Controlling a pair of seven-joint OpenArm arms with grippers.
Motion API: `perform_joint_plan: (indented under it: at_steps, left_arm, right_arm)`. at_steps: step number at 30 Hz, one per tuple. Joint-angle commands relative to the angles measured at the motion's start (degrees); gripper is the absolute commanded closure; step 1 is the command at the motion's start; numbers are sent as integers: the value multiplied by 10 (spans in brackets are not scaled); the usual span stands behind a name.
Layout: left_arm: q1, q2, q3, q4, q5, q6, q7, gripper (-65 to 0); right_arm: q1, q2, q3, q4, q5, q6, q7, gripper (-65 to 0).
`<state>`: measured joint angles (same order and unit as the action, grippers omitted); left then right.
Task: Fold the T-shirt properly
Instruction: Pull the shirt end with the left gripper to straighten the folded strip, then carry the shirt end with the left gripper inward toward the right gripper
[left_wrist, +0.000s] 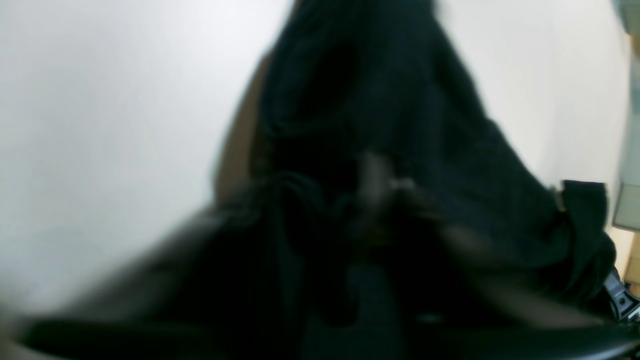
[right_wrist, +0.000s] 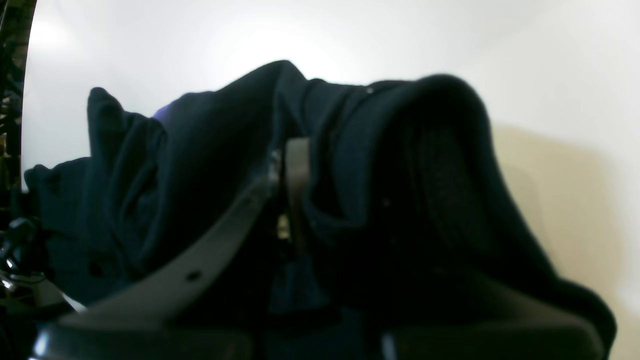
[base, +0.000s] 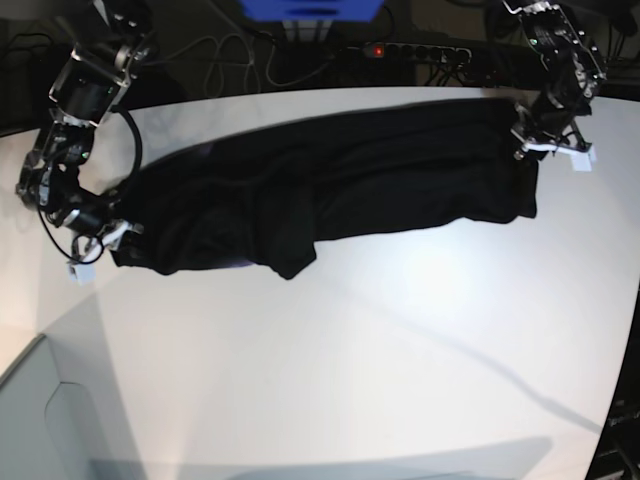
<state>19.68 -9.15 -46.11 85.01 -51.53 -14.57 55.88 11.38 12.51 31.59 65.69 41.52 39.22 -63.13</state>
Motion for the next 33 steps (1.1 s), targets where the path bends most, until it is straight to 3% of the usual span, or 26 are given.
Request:
perform_joint_plan:
  at_steps: [1, 2, 8, 15, 20, 27, 33]
  left_arm:
    - [1, -7, -2, 8, -9, -1, -1, -37]
    - [1, -7, -1, 8, -9, -1, -1, 0]
    - [5, -6, -2, 41, -14, -1, 0, -2]
    - [37, 46, 5, 205, -14, -1, 6, -3]
    - [49, 82, 94, 276, -12, -1, 6, -3]
    - [16, 105, 282, 246, -8, 5, -2, -3]
    - [-29, 124, 334, 216, 23, 5, -4, -3]
  right_arm:
    - [12, 8, 1, 10, 13, 8, 9, -41]
    - [12, 8, 1, 10, 13, 8, 9, -41]
    - [12, 7, 1, 9, 13, 8, 9, -41]
    - [12, 7, 1, 9, 13, 8, 8, -41]
    - [12, 7, 0, 9, 13, 8, 7, -41]
    - [12, 7, 0, 9, 13, 8, 8, -41]
    - [12, 7, -22, 9, 13, 8, 10, -41]
